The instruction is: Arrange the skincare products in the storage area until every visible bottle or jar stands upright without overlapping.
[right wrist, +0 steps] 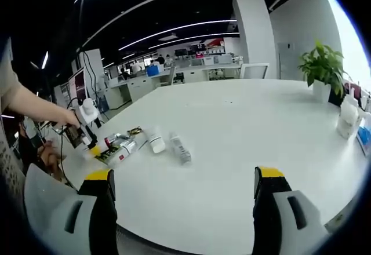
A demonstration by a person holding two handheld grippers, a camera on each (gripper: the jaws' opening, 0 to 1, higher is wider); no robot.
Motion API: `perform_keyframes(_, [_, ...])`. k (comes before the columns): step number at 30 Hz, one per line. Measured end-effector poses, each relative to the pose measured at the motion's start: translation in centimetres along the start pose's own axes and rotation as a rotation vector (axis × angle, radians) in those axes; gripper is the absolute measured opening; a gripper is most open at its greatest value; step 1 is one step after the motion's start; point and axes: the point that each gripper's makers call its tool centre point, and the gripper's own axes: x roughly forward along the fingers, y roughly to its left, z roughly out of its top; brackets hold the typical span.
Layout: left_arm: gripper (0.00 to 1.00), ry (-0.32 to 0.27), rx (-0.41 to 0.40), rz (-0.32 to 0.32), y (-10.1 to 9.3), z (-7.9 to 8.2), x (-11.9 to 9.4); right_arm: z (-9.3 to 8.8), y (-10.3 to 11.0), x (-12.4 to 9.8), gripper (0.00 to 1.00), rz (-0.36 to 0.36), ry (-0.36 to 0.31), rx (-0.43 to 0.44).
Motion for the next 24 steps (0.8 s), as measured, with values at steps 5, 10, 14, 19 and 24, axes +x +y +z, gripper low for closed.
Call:
perform_keyframes(5, [0.25,0.001,-0.021,0.002,0.1,0.0,0.0,0.1,0.0,-0.1,1.00,0.001,-0.002,-0.001])
perform_keyframes(10, [0.24,0.002,-0.026,0.012,0.0,-0.1,-0.1,0.1,0.1,-0.1,1.00,0.001,-0.002,0.000])
perform_keyframes(14, [0.24,-0.008,-0.019,0.015,0.0,-0.2,-0.2,0.1,0.2,-0.1,1.00,0.004,-0.002,-0.002])
perform_keyframes(19, [0.24,-0.010,0.007,0.005,-0.4,-0.5,-0.5,0.1,0.4,-0.1,1.00,0.008,0.003,-0.011])
perform_keyframes(24, [0.24,-0.062,-0.002,-0.017,-1.1,-0.3,-1.2,0.1,0.7,0.0,1.00,0.021,0.003,-0.016])
